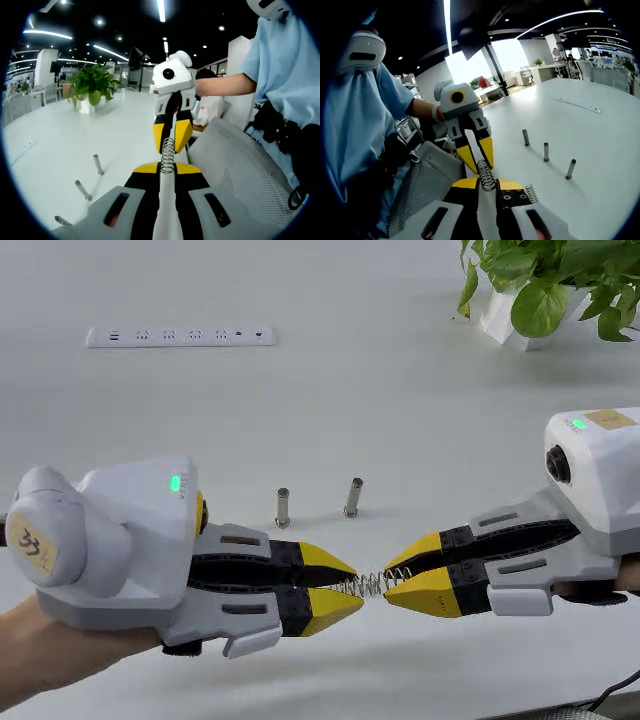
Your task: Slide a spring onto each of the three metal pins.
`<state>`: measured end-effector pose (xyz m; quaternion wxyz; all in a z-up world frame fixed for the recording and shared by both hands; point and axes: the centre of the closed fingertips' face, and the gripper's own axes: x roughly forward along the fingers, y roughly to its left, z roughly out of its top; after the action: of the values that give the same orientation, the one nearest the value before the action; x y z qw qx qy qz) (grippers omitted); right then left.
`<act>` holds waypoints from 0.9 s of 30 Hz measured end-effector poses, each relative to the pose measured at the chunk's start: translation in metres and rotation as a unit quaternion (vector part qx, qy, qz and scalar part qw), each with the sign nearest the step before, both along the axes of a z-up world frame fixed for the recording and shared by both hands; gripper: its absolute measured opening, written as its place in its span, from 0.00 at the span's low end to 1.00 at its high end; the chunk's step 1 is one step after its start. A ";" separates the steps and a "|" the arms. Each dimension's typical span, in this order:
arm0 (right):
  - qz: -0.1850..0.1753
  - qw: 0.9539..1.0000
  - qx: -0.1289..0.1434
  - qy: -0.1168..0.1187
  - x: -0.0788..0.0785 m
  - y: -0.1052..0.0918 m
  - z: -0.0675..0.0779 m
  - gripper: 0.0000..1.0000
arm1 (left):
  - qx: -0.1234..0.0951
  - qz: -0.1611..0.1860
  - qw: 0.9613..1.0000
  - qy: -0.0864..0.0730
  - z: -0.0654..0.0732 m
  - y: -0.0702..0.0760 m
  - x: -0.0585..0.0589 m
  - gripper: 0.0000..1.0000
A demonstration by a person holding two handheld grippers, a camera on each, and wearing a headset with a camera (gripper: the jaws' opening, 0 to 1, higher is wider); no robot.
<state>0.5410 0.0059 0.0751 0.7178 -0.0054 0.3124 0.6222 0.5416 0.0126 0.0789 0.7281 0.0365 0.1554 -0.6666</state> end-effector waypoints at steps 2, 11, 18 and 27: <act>0.001 1.000 0.002 0.003 -0.002 0.001 0.001 0.08 | 0.002 0.000 1.000 0.001 -0.001 0.000 -0.001 0.06; 0.017 0.999 -0.037 -0.023 -0.001 -0.003 0.000 0.07 | 0.019 0.002 1.000 -0.004 -0.008 -0.004 0.001 0.07; 0.034 0.994 -0.086 -0.060 0.002 -0.004 0.000 0.07 | 0.043 0.008 0.999 -0.022 -0.013 -0.008 0.005 0.06; 0.048 0.987 -0.125 -0.092 0.008 -0.008 0.001 0.07 | 0.061 0.022 0.997 -0.033 -0.018 -0.013 0.011 0.06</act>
<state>0.5489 -0.0023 0.0757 0.7063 -0.1672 0.3200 0.6089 0.5525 -0.0005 0.0613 0.7440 0.0997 0.1725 -0.6378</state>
